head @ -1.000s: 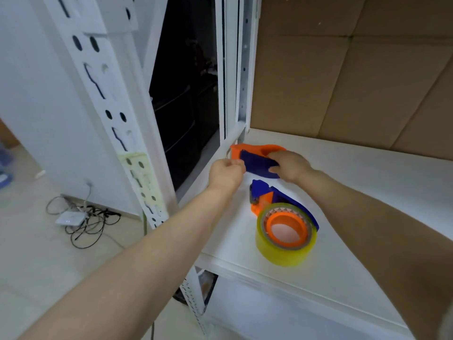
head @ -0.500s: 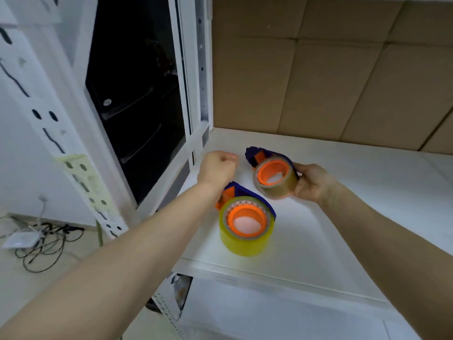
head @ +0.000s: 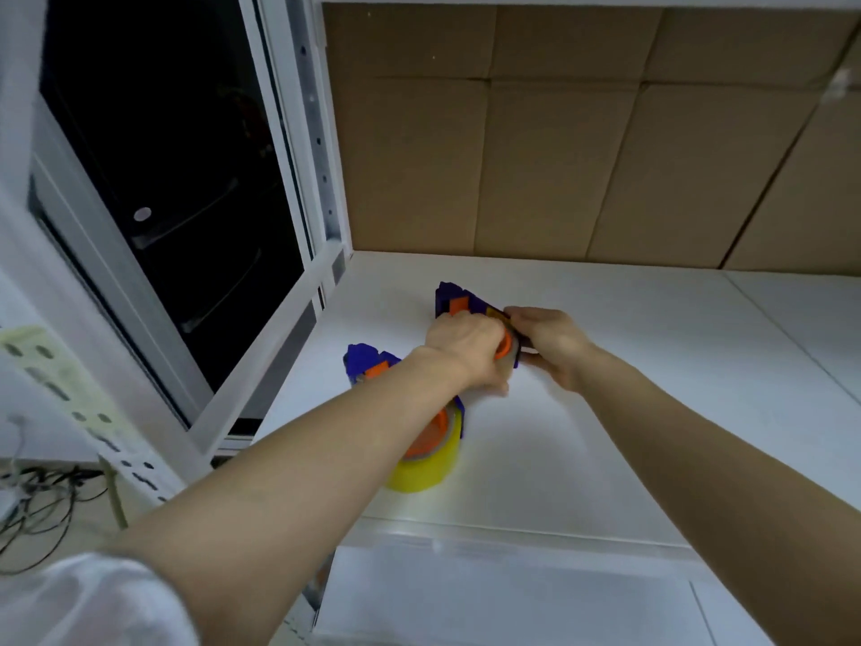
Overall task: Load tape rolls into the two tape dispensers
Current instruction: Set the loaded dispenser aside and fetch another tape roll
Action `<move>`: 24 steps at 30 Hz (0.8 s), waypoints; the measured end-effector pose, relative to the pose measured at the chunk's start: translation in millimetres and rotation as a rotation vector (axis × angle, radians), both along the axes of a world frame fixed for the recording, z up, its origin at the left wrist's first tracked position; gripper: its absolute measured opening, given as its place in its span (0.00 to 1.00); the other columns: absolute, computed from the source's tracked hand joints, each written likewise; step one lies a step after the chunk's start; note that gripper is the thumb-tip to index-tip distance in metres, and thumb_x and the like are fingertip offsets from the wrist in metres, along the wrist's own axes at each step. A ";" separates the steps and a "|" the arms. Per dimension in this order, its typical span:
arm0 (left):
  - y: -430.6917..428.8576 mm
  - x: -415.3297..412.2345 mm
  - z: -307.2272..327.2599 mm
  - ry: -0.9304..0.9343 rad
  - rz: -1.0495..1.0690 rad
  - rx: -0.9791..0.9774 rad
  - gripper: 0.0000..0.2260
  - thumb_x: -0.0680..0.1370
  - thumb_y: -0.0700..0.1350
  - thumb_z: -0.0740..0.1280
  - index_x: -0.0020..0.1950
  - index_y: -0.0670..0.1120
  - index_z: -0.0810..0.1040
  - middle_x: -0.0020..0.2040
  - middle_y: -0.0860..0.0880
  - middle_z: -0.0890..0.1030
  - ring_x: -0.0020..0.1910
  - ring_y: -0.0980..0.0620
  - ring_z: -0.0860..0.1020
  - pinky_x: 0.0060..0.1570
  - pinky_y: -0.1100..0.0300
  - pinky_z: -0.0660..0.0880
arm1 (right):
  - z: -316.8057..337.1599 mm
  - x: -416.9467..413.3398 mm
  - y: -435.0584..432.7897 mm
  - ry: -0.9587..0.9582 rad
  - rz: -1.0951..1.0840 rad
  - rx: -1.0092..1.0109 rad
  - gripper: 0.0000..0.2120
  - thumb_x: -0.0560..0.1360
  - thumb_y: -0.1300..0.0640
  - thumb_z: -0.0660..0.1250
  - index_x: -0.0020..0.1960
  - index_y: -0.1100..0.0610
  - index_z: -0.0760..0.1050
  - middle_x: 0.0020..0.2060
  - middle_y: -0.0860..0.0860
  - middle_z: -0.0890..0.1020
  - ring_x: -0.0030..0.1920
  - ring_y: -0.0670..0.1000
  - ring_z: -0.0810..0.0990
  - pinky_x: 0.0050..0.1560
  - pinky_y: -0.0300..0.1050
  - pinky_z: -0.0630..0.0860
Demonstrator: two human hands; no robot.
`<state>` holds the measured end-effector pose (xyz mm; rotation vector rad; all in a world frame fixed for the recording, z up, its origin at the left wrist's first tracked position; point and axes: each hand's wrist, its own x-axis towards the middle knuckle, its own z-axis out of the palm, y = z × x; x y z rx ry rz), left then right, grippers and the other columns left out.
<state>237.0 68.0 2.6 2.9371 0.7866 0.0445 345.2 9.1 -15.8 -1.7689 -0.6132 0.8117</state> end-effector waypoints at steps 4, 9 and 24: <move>1.1 8.3 -3.6 0.061 -0.025 0.067 0.12 0.69 0.50 0.72 0.39 0.48 0.69 0.41 0.49 0.75 0.46 0.45 0.78 0.39 0.58 0.66 | -0.8 2.2 -5.2 -0.027 0.041 -0.011 0.18 0.79 0.63 0.56 0.68 0.58 0.70 0.61 0.57 0.77 0.56 0.54 0.76 0.50 0.45 0.77; 16.7 8.7 -2.3 0.031 -0.053 -0.115 0.12 0.68 0.48 0.73 0.46 0.44 0.76 0.44 0.45 0.79 0.45 0.44 0.79 0.36 0.58 0.70 | -2.5 6.6 -9.5 -0.056 0.029 -0.032 0.17 0.79 0.59 0.58 0.67 0.57 0.71 0.61 0.58 0.78 0.60 0.57 0.77 0.51 0.50 0.77; 54.6 -20.7 -1.1 -0.016 -0.039 -0.226 0.11 0.69 0.42 0.75 0.44 0.48 0.73 0.49 0.49 0.75 0.50 0.48 0.75 0.50 0.55 0.72 | -0.4 10.7 -8.3 -0.249 0.071 -0.116 0.20 0.74 0.61 0.61 0.65 0.56 0.73 0.38 0.60 0.80 0.37 0.57 0.78 0.52 0.56 0.81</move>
